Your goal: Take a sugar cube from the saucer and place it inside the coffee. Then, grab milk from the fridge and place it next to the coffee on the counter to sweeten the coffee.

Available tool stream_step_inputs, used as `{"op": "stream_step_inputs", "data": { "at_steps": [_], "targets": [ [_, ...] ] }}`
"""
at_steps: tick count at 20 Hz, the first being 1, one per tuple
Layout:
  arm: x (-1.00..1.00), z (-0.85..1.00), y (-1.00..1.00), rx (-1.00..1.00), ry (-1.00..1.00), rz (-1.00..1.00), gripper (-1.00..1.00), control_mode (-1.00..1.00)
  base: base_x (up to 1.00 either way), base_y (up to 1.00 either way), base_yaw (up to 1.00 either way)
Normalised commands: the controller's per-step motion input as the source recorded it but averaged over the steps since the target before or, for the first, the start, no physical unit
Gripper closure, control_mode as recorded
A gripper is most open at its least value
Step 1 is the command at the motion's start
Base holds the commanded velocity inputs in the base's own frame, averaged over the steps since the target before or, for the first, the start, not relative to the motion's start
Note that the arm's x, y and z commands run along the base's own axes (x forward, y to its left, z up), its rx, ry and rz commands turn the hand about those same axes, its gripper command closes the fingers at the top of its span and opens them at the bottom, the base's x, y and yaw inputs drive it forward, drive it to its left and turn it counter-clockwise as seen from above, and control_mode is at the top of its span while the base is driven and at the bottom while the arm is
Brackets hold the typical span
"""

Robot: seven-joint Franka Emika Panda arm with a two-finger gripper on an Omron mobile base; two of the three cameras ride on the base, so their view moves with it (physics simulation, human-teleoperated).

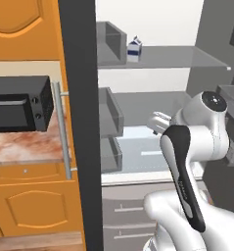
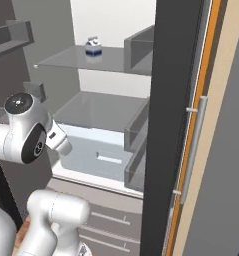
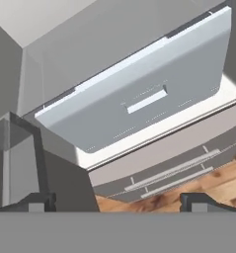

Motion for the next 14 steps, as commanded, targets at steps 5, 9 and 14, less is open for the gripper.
{"op": "stream_step_inputs", "data": {
  "at_steps": [5, 9, 14],
  "targets": [
    [0.0, 0.0, 0.0, 0.0, 0.0, 0.0, -1.0, 1.0, 0.41, 0.0, 0.0],
    [0.15, 0.25, 0.06, -0.04, -0.05, 0.0, -1.0, -1.0, 0.17, 0.0, 0.0],
    [0.16, 0.82, 0.07, -0.14, -0.09, 0.0, -1.0, -1.0, 0.0, 0.0, 0.0]
  ]
}}
